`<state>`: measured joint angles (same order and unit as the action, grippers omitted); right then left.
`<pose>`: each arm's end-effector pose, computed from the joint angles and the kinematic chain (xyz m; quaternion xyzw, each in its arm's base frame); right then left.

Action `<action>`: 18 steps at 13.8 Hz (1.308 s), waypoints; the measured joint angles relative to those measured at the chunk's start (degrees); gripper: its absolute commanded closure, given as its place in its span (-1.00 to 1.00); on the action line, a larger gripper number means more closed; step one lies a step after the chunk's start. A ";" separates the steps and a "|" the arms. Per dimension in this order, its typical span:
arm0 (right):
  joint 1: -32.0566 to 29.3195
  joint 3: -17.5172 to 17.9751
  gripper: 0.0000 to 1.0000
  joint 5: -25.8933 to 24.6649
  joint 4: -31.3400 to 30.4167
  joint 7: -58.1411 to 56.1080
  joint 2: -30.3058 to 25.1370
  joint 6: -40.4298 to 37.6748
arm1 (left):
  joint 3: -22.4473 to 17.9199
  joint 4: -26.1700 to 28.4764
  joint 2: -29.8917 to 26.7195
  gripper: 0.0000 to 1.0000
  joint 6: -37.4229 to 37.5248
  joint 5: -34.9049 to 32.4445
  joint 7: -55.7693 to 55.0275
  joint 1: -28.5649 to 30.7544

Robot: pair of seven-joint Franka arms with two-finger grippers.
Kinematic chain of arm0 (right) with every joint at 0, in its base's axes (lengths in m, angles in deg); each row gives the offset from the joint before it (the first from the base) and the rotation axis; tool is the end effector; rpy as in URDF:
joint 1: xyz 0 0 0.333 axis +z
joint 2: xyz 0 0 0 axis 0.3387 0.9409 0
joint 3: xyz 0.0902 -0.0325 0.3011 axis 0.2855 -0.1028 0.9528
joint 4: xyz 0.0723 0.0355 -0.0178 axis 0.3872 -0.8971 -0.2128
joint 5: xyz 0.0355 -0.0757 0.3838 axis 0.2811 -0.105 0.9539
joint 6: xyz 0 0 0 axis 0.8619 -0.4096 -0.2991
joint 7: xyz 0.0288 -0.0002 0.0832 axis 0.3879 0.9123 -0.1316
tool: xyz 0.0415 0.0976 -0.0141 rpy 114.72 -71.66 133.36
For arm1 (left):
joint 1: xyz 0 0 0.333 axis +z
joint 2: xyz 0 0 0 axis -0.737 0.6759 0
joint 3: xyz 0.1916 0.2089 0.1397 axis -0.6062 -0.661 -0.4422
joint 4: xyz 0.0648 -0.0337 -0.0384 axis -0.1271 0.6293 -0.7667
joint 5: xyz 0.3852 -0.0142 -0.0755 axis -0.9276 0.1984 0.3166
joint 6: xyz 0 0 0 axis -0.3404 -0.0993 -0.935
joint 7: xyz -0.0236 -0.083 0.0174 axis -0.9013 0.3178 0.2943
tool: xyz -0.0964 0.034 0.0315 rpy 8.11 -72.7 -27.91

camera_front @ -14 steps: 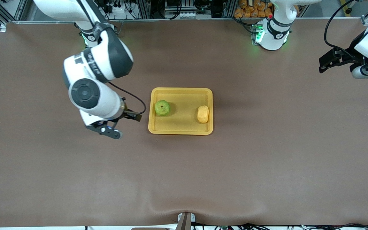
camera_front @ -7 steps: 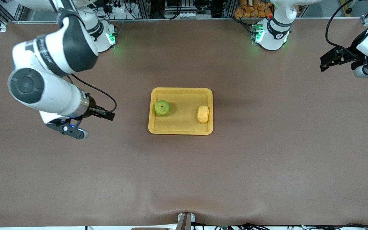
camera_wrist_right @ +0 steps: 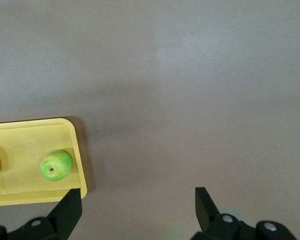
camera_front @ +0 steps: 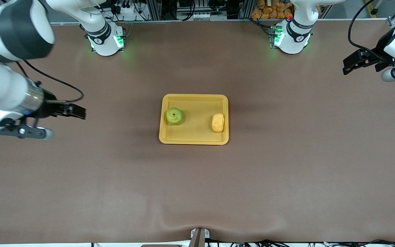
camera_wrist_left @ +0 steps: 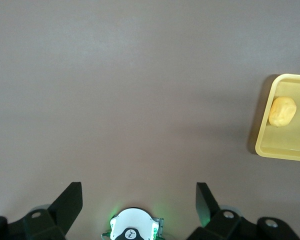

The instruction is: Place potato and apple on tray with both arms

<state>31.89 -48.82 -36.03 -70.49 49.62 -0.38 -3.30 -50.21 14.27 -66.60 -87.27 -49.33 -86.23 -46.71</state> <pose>0.6183 0.1013 0.5928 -0.9959 0.0605 0.0663 0.0112 0.5169 -0.0652 0.6583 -0.9982 -0.0299 0.0321 0.0402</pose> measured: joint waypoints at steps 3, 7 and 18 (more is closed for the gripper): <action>-3.19 0.00 -1.00 -0.57 -0.04 -1.03 -2.62 -1.60 | 0.21 0.06 0.00 -1.00 0.07 0.08 0.31 -0.11; -4.67 0.01 -1.00 -1.61 -3.18 -2.16 -6.97 -2.93 | 0.57 0.18 0.00 -1.00 0.07 0.10 1.54 -0.26; -9.39 0.35 -1.00 -1.95 -21.66 -9.51 -20.65 4.35 | 0.07 0.74 -0.59 -1.00 0.07 0.59 2.91 0.15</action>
<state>22.51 -48.47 -37.98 -92.15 40.11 -21.03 1.05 -50.14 15.01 -67.19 -87.21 -48.75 -83.32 -46.56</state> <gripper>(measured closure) 0.000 0.000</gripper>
